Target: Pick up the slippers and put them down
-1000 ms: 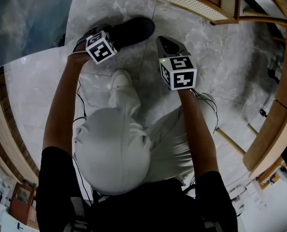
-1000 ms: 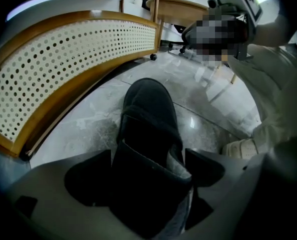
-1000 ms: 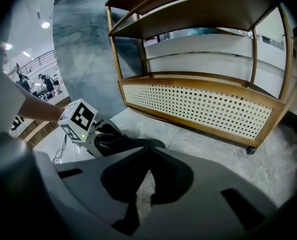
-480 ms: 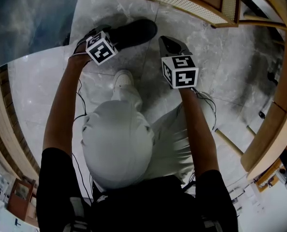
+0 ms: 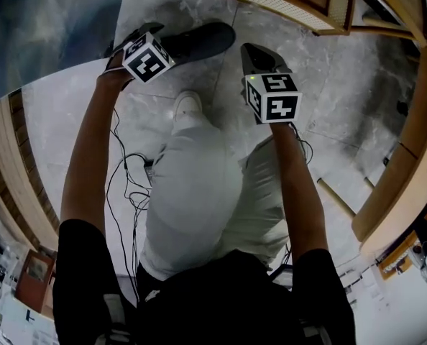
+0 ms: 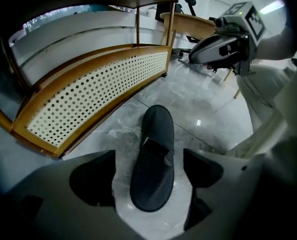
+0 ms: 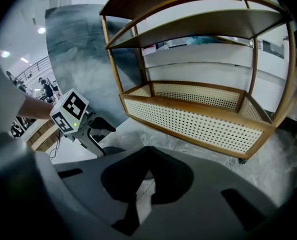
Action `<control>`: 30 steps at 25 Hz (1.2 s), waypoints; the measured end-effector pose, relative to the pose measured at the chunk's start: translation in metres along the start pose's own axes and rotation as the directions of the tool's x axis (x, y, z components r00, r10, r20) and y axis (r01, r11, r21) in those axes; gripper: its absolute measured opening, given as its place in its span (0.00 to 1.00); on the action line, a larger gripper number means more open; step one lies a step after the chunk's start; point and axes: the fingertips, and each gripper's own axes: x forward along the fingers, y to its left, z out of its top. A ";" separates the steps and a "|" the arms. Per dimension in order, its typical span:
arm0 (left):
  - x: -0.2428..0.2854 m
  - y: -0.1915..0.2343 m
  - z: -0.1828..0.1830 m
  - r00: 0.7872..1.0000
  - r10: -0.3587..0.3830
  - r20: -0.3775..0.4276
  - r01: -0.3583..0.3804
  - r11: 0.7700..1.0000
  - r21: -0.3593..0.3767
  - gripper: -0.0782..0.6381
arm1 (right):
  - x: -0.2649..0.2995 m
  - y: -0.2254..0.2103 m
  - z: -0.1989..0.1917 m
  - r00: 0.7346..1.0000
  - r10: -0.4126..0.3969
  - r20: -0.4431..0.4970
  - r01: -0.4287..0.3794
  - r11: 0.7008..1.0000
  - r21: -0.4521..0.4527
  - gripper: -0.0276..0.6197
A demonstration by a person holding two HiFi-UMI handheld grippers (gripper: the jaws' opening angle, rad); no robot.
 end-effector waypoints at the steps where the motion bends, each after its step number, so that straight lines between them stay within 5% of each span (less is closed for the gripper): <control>1: -0.008 -0.002 0.004 1.000 -0.004 -0.003 0.004 1.000 0.002 0.70 | -0.007 0.001 0.006 1.000 0.000 -0.005 0.000 1.000 0.003 0.04; 8: -0.086 -0.012 0.040 1.000 -0.017 -0.003 0.017 0.999 -0.027 0.69 | -0.072 0.008 0.054 0.999 0.001 -0.032 0.000 1.000 0.030 0.04; 12: -0.138 -0.011 0.063 0.998 0.056 0.016 -0.056 0.998 -0.012 0.39 | -0.115 0.014 0.086 0.999 0.000 -0.041 0.002 0.999 0.046 0.04; 30: -0.404 -0.024 0.183 0.978 0.157 0.138 -0.150 0.987 -0.059 0.14 | -0.313 0.041 0.248 0.999 -0.029 -0.023 0.031 0.996 0.084 0.04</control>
